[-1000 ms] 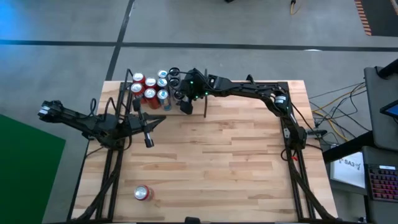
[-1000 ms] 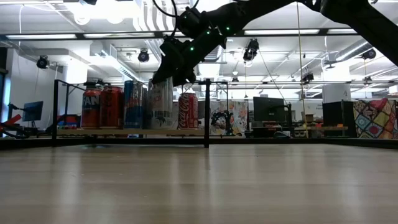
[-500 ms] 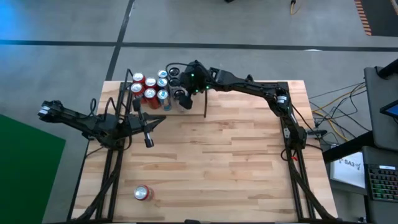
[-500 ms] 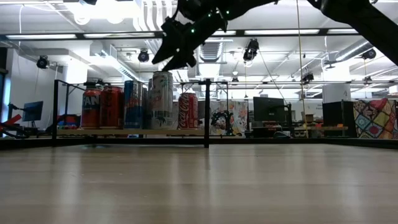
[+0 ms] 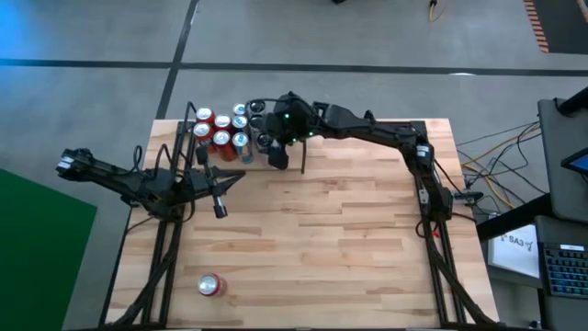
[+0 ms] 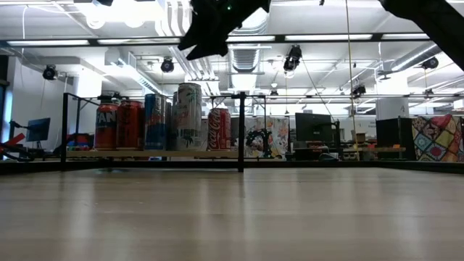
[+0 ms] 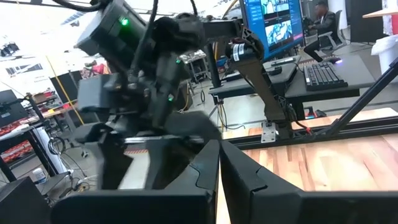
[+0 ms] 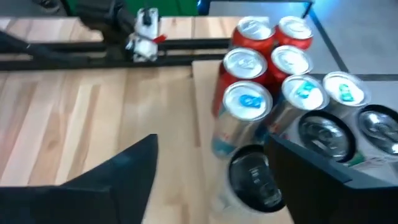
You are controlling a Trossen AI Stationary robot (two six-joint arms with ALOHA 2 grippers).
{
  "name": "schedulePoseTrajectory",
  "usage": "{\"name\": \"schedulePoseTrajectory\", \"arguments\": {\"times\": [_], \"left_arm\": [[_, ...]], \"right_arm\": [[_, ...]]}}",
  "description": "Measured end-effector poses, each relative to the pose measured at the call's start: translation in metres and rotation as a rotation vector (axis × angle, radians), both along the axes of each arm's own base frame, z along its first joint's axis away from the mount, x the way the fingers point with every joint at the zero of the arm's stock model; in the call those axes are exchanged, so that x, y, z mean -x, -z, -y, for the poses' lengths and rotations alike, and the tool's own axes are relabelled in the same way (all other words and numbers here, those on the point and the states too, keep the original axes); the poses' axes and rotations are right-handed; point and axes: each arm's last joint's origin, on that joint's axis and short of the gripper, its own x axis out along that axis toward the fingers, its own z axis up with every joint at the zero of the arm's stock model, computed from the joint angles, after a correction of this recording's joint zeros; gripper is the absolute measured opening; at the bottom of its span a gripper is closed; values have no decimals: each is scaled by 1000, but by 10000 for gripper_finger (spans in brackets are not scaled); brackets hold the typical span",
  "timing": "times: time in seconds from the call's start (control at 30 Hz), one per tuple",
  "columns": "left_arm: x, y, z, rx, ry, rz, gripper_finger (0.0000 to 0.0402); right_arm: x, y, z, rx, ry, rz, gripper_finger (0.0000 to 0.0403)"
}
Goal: Place canned beverage on shelf
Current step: Put the white pink soda can on the shelf aligned with the other white pink soda cans
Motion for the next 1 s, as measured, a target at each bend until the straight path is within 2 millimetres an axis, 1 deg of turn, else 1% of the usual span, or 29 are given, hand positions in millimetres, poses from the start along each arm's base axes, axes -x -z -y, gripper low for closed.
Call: {"name": "schedulePoseTrajectory", "arguments": {"times": [0.07, 0.17, 0.33, 0.37, 0.47, 0.6, 0.87, 1.0], "left_arm": [[0, 0, 0, -1, 0, -3, 0], [0, 1, 0, -2, 0, -6, 0], [0, 1, 0, -3, 0, -11, 0], [0, 1, 0, -4, 0, -11, 0], [0, 1, 0, -4, 0, -14, 0], [0, 1, 0, -5, 0, -15, 0], [0, 2, 0, -5, 0, -18, 0], [0, 2, 0, -6, 0, -19, 0]], "right_arm": [[0, 2, -7, 4, -22, -25, 249], [0, 8, -15, 7, -51, -76, 176], [-2, 29, -21, -4, -72, -142, 39], [-2, 34, -21, -7, -72, -157, 24], [-3, 45, -19, -17, -41, -177, 16], [-2, 55, -12, 74, 90, -218, 10], [-2, 53, -3, 97, 132, -191, 9], [-2, 55, 7, 98, 154, -175, 9]]}}
